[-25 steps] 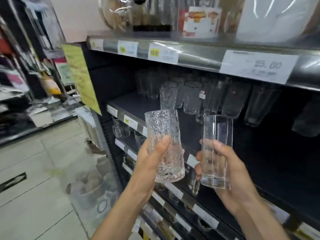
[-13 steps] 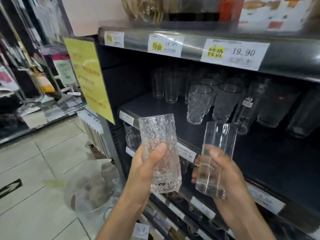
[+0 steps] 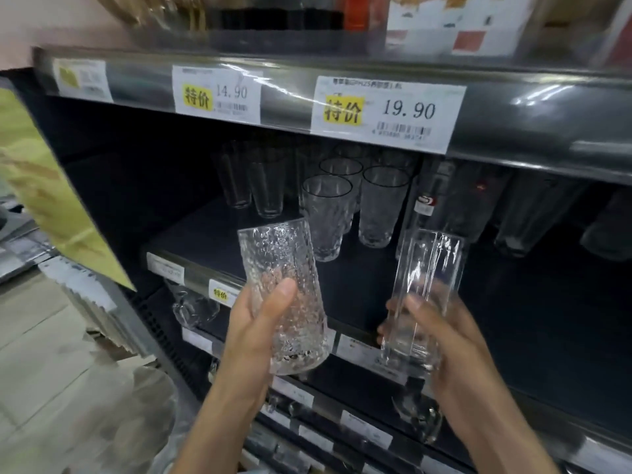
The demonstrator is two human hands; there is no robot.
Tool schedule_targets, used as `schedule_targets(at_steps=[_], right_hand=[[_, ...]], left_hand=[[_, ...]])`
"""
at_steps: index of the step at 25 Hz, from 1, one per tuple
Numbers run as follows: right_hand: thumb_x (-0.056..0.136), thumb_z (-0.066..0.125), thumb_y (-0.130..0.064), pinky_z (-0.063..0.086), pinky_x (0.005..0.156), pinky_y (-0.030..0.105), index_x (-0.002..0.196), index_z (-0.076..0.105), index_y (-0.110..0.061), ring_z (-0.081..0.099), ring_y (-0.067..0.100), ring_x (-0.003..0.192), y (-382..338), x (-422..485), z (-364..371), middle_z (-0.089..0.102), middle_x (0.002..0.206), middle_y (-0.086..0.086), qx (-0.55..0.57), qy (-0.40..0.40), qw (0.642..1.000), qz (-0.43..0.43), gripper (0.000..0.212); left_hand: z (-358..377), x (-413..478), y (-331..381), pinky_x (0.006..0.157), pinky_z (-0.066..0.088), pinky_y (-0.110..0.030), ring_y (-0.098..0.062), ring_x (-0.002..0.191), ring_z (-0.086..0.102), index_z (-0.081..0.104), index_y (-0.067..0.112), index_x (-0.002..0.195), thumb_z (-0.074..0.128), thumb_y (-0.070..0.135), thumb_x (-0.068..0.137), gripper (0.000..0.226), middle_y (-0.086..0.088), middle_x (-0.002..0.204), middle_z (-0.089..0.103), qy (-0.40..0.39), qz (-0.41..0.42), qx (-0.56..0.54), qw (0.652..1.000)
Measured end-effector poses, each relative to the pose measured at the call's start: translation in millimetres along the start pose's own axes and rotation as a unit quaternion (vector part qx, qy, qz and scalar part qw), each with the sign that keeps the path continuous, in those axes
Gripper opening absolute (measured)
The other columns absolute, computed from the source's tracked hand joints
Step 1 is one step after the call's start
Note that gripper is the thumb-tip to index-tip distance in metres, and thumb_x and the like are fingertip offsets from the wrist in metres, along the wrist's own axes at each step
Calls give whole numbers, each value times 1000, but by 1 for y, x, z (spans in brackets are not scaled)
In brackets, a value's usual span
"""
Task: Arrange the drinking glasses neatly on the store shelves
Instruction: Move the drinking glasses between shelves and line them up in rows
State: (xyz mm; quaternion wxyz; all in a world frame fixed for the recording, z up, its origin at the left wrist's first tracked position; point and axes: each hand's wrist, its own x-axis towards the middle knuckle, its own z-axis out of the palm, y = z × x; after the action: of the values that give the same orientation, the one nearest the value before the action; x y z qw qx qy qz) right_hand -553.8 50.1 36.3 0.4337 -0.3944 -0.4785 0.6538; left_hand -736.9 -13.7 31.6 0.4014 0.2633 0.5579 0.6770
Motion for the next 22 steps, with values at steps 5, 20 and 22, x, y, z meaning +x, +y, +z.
schedule_targets(at_steps=[5,20,22], right_hand=[[50,81,-61,41,107,56,99,64,-60,64,22,116,6,5,-7,71,120,-6,-9,10,1000,-6,52],[69,78,-31,55,77,22,113,58,-33,69,6,94,28,50,135,70,103,2,-52,9,997,-61,48],[73,82,-29,53,74,17,117,57,-30,68,6,96,33,64,159,70,105,-1,-95,59,990,-89,51]], left_hand=[[14,16,-9,103,46,-45,4,96,65,56,33,116,80,66,54,74,21,98,72,-25,-13,-9,1000],[-104,101,21,94,48,-29,1,104,67,61,38,114,80,55,66,55,19,109,73,-91,73,48,992],[-123,125,29,91,53,-32,-11,105,70,65,36,110,73,54,68,47,11,108,74,-114,111,63,985]])
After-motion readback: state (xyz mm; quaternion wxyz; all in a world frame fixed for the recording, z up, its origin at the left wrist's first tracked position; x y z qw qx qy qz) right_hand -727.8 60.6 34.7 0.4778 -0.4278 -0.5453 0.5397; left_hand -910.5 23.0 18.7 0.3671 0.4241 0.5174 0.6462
